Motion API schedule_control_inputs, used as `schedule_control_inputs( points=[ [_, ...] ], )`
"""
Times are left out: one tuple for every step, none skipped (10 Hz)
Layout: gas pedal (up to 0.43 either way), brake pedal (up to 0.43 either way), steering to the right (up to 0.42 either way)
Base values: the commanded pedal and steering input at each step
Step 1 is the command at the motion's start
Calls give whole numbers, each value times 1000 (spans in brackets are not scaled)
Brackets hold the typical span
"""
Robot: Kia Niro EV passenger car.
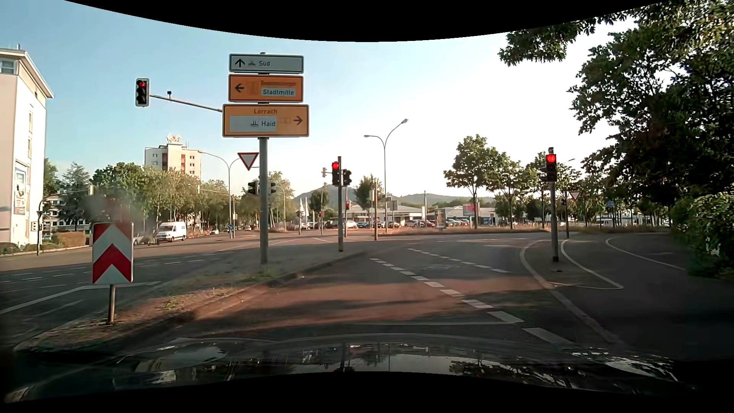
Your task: Follow the waypoints while adhering to traffic rules and regulations
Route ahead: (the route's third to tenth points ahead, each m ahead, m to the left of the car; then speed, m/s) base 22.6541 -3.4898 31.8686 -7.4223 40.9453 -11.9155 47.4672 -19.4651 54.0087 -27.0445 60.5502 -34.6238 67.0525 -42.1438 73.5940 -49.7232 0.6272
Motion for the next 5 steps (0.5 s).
schedule_control_inputs(
  points=[
    [0,232,96],
    [0,226,96],
    [0,220,96],
    [0,213,96],
    [0,207,96]
  ],
)
